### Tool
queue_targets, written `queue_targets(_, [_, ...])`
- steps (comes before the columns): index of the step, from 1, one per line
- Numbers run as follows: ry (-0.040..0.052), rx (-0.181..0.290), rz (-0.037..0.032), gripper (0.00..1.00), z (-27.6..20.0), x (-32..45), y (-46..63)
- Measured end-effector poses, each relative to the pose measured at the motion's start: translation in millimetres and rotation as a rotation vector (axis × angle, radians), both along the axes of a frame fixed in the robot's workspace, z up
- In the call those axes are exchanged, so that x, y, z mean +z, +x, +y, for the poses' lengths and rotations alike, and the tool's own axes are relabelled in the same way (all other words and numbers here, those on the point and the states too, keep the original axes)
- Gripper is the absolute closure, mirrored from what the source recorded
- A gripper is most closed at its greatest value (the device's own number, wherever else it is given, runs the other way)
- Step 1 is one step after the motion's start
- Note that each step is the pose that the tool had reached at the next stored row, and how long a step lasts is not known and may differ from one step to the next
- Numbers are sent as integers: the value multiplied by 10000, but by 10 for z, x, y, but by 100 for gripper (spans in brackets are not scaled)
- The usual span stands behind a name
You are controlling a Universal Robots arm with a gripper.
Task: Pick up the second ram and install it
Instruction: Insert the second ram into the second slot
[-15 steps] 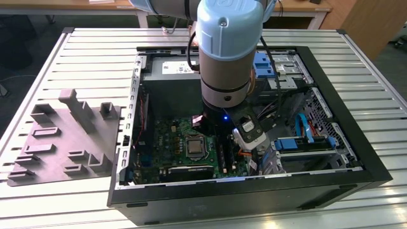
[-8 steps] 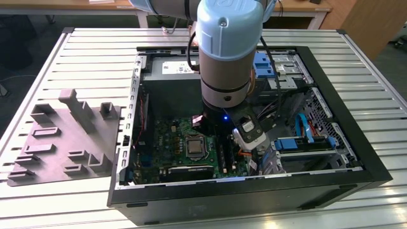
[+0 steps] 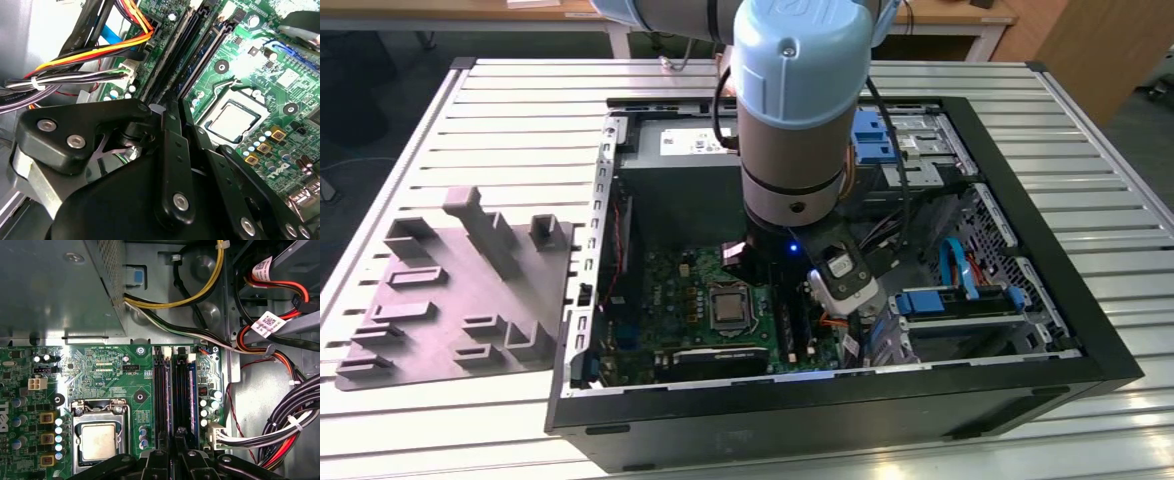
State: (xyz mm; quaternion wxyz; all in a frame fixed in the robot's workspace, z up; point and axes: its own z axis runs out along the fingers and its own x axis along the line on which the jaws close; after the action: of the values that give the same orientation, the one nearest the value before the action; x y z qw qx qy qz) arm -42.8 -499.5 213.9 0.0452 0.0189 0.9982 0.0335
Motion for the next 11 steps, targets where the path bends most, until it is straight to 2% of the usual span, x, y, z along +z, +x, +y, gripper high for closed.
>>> queue_targets(4, [2,0,-1,82,0,2,0])
queue_targets(11, [3,0,-1,82,0,87,0])
